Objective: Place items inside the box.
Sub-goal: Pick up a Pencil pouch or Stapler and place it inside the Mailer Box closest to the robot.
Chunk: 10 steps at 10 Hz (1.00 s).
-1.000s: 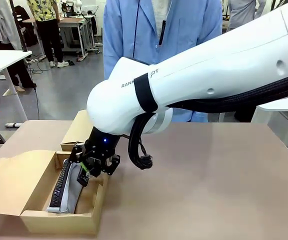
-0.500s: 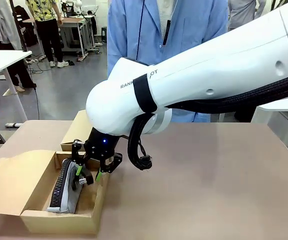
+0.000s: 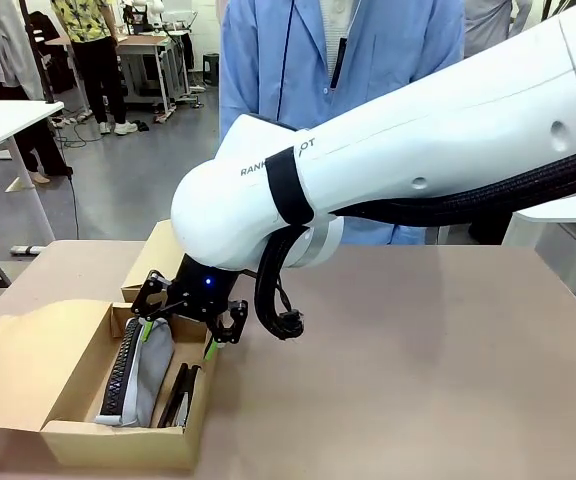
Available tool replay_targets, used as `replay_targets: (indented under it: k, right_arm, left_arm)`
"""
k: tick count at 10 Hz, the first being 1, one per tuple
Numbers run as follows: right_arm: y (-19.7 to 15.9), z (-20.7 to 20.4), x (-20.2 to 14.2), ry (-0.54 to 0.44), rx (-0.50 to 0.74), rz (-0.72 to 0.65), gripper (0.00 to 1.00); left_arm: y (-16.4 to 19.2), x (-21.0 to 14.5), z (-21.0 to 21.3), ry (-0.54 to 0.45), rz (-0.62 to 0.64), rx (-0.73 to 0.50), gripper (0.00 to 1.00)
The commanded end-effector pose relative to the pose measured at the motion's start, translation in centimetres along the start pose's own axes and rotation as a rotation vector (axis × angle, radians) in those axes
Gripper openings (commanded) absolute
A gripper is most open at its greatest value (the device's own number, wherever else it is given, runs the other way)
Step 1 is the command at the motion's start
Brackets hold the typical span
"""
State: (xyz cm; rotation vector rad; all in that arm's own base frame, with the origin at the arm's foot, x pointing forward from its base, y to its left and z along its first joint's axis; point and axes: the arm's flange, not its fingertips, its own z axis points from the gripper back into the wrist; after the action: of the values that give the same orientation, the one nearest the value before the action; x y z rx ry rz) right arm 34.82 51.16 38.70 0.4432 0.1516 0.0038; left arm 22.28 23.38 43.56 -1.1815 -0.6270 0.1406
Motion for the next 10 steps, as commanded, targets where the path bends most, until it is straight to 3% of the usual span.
replay_targets:
  k: [1, 4, 5, 7, 9, 10]
  right_arm:
    - [0.3, 0.8, 0.0, 0.003, 0.007, -0.01, 1.0]
    - [-8.0, 9.2, -0.5, 0.165, 0.135, 0.078, 1.0]
    - [-12.0, 12.1, -1.1, 0.152, 0.153, -0.025, 1.0]
    - [-18.8, 16.5, -4.1, 0.012, 0.305, -0.164, 1.0]
    - [-19.9, 15.0, -5.2, -0.046, 0.38, -0.413, 1.0]
    - [-19.0, 17.1, -2.8, 0.038, 0.309, -0.194, 1.0]
  left_arm:
    - [-0.2, 0.0, 0.1, -0.014, -0.016, -0.018, 1.0]
    - [-0.2, 0.0, 0.1, -0.014, -0.016, -0.018, 1.0]
    - [-0.2, 0.0, 0.1, -0.014, -0.016, -0.018, 1.0]
    - [-0.2, 0.0, 0.1, -0.014, -0.016, -0.018, 1.0]
    - [-0.2, 0.0, 0.1, -0.014, -0.016, -0.018, 1.0]
    - [-0.2, 0.0, 0.1, -0.014, -0.016, -0.018, 1.0]
